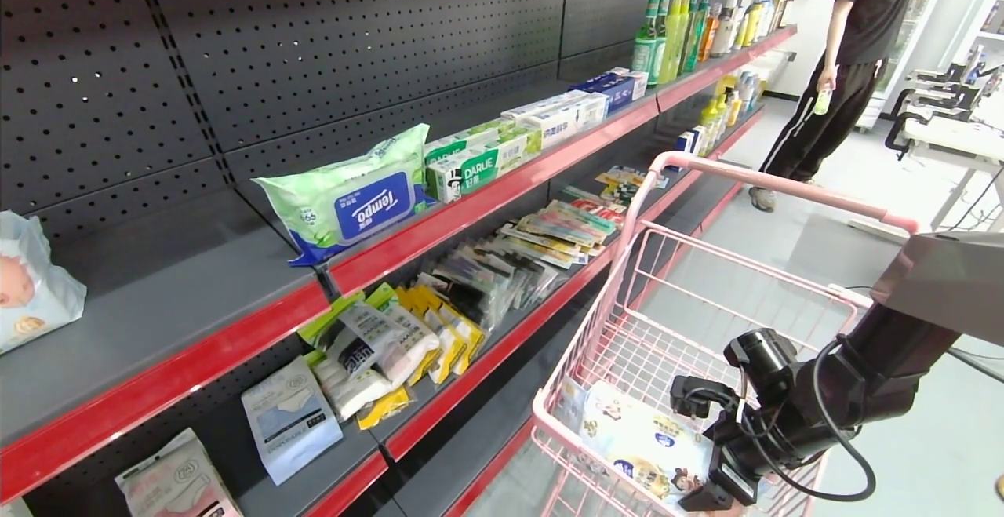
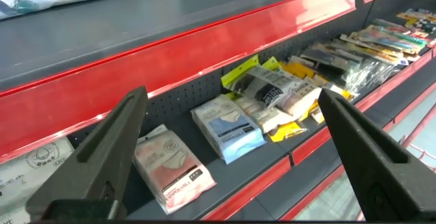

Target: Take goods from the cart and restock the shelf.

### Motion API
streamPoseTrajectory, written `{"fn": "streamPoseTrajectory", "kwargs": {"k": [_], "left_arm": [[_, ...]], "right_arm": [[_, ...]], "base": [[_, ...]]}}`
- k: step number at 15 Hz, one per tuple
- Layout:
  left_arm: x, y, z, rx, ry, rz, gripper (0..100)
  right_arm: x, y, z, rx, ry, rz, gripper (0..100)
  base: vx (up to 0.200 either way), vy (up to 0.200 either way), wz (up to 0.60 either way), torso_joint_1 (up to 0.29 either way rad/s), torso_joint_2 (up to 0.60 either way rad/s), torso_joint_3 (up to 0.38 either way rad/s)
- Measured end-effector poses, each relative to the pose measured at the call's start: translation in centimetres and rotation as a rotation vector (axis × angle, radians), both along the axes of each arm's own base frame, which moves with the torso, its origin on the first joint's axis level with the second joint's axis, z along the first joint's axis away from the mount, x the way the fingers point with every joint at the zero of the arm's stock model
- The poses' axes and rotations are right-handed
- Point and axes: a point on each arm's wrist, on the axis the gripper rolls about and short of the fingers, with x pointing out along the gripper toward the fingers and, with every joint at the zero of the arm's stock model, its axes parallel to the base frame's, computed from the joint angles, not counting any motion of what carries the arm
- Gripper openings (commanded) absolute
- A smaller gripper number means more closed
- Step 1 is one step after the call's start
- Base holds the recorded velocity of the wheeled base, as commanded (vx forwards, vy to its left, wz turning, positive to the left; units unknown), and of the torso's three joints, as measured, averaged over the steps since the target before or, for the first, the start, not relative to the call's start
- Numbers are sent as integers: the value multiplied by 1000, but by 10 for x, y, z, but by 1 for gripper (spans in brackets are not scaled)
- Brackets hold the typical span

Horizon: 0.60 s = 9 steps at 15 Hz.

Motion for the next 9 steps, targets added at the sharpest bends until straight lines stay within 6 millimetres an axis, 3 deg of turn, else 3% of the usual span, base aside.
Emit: {"fn": "streamPoseTrajectory", "kwargs": {"k": [5, 7, 9], "left_arm": [[0, 0, 0, -1, 0, 0, 100], [0, 0, 0, -1, 0, 0, 100], [0, 0, 0, -2, 0, 0, 100]], "right_arm": [[-14, -2, 9, 53, 23, -15, 0], [-18, -5, 31, 82, -23, -52, 0], [-21, -7, 66, 109, -102, -163, 0]], "base": [[0, 0, 0, 0, 0, 0], [0, 0, 0, 0, 0, 0], [0, 0, 0, 0, 0, 0]]}}
